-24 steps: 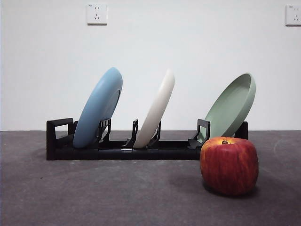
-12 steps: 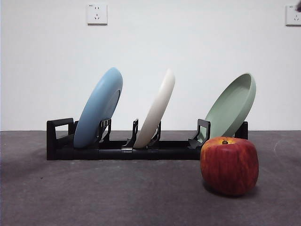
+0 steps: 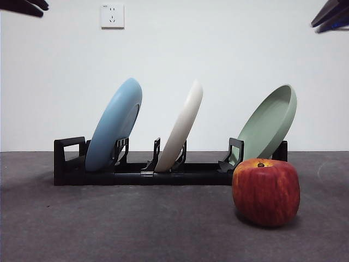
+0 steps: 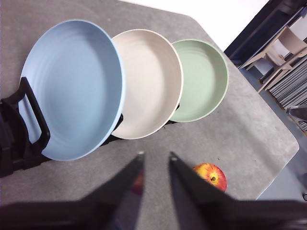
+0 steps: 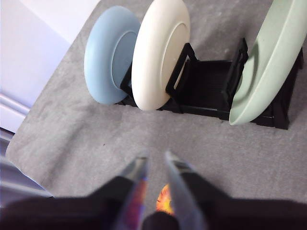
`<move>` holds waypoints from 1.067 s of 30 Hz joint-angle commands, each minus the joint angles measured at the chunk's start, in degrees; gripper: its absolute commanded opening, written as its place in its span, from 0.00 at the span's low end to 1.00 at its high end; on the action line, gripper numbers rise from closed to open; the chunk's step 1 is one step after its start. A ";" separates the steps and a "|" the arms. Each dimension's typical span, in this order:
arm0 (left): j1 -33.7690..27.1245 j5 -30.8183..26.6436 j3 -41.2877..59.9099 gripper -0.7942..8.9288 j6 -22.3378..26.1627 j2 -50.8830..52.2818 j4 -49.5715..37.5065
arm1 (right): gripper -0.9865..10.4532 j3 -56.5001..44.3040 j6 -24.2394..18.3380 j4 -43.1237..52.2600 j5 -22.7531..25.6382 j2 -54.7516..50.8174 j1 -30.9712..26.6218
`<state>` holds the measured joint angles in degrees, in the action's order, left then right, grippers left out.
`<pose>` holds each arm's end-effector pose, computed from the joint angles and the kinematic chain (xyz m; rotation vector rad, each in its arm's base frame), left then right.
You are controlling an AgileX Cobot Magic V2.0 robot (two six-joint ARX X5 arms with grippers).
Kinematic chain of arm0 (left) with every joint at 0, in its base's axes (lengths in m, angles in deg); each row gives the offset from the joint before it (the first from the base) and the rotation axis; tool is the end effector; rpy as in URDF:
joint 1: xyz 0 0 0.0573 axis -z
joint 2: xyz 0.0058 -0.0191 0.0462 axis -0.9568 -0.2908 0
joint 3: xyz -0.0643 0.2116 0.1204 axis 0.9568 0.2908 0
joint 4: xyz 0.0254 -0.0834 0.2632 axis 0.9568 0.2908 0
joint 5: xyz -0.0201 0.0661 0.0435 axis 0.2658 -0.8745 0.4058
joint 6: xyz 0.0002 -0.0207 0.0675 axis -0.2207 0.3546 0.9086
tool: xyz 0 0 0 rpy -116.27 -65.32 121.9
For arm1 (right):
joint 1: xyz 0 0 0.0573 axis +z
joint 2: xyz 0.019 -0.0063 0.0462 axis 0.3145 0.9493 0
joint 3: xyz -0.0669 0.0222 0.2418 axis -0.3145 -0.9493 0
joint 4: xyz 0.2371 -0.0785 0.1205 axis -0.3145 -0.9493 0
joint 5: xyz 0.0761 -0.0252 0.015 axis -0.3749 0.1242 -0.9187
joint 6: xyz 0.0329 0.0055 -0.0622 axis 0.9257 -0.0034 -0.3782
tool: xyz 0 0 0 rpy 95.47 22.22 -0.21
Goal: Take the blue plate from the plate rack,put the plate on the table,take the apple from the table,put the apple in the plate
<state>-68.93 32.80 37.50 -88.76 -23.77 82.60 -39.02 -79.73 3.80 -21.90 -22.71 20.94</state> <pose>0.2308 -0.0508 0.2981 -0.3448 0.5829 -0.6848 0.2225 0.0440 0.2806 0.3378 0.6596 0.6502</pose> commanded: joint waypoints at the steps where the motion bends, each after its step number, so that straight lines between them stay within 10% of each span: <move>1: -0.02 0.24 -0.50 0.50 1.05 -1.64 0.28 | 0.46 0.22 -0.59 0.26 0.04 0.02 0.09; 32: 12.22 -17.94 -31.98 0.50 10.01 -43.76 0.44 | 0.53 0.22 0.90 0.09 0.00 -0.02 0.09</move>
<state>-57.15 14.94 5.50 -80.48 -66.92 83.48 -39.00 -79.18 3.56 -21.88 -22.71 20.94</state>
